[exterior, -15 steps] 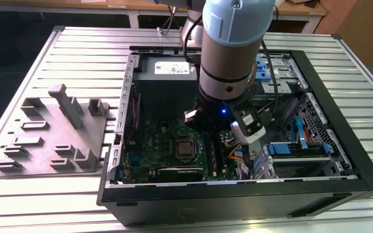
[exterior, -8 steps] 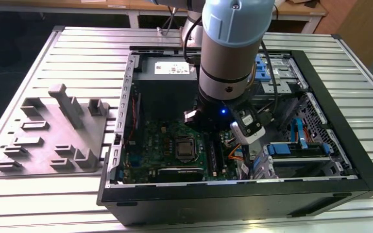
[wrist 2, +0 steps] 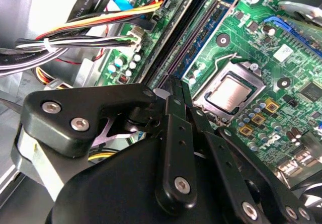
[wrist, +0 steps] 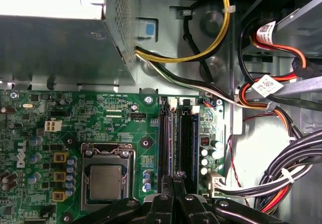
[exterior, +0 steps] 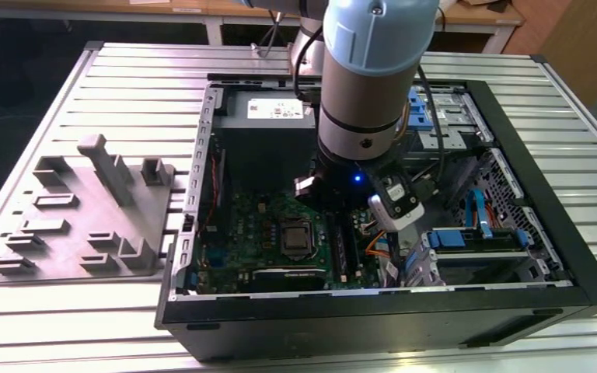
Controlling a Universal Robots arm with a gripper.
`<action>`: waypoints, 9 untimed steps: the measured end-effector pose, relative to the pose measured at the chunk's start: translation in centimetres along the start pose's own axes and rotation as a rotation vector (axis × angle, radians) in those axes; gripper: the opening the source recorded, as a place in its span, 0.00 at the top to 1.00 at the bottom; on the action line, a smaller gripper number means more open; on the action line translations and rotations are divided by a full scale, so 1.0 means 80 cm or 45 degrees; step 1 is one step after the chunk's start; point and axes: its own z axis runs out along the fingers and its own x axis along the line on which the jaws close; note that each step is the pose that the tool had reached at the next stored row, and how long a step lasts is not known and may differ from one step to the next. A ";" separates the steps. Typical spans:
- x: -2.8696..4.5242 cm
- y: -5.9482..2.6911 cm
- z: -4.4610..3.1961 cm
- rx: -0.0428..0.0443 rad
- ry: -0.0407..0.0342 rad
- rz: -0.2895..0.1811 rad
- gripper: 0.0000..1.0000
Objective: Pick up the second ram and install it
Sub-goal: 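Insert the second ram into the second slot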
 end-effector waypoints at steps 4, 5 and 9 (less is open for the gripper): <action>0.0003 0.000 0.0000 0.001 0.0003 0.000 0.92; 0.0004 0.000 0.0007 0.000 0.0001 0.000 0.92; 0.0006 0.000 0.0028 0.001 0.0003 0.000 0.92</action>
